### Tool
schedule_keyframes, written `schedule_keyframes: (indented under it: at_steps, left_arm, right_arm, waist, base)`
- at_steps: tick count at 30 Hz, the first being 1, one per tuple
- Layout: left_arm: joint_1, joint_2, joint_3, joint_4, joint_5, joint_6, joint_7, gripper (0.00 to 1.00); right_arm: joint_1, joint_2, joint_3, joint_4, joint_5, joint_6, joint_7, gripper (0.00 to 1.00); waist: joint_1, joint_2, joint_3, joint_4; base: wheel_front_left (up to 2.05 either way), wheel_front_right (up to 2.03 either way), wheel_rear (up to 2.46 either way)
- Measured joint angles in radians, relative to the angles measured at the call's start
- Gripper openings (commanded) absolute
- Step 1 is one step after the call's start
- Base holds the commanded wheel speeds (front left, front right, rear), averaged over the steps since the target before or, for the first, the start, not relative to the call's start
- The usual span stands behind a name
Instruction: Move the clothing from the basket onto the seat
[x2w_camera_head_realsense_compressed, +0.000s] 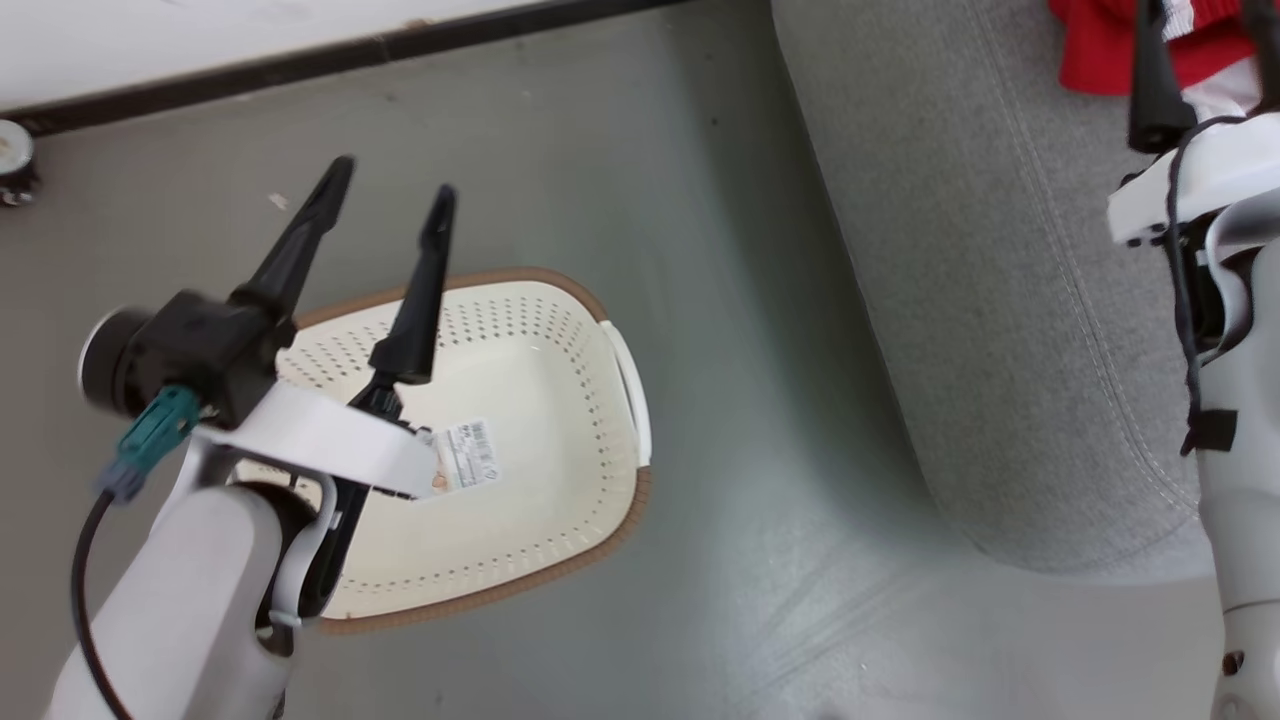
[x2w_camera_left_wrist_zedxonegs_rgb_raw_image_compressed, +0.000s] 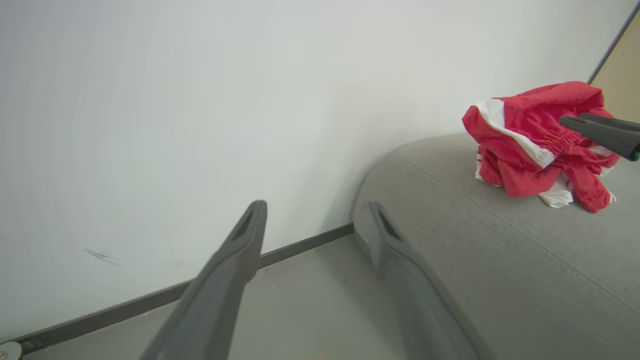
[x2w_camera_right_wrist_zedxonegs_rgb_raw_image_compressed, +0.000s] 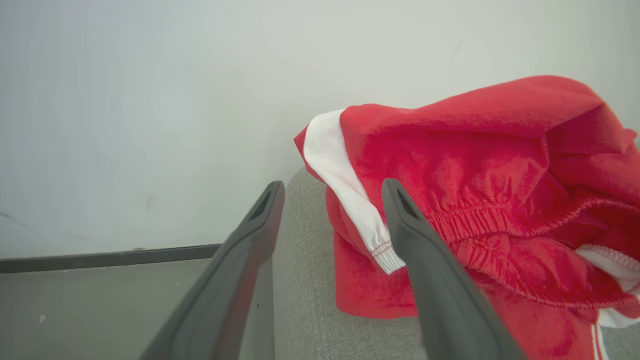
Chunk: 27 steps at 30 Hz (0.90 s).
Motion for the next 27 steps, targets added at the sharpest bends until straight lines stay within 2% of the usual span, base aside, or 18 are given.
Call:
schedule_keyframes:
  at_steps: [5, 9, 23, 27]
  left_arm:
    - [0.071, -0.026, 0.051, 0.009, -0.034, 0.038, -0.055, 1.0]
    - [0.117, -0.039, 0.074, 0.019, -0.063, 0.05, -0.091, 1.0]
    - [0.24, -0.075, 0.133, 0.062, -0.12, 0.059, -0.193, 1.0]
    - [0.263, -0.084, 0.145, 0.073, -0.13, 0.057, -0.202, 1.0]
  right_arm:
    - [0.02, -0.001, 0.064, -0.004, -0.002, 0.0, -0.01, 1.0]
    - [0.032, -0.003, 0.117, -0.012, 0.001, 0.0, -0.012, 1.0]
    - [0.124, -0.002, 0.24, -0.042, 0.039, 0.0, -0.021, 1.0]
    - [0.154, -0.003, 0.259, -0.102, 0.06, 0.0, -0.022, 1.0]
  waist:
    - [0.0, 0.0, -0.039, 0.032]
    - [0.0, -0.0001, -0.069, 0.061]
    - [0.0, 0.0, -0.168, 0.165]
    - [0.0, 0.0, -0.196, 0.194]
  base:
    - [0.0, 0.0, 0.0]
    - [0.0, 0.0, 0.0]
    - [0.0, 0.0, 0.0]
    - [0.0, 0.0, 0.0]
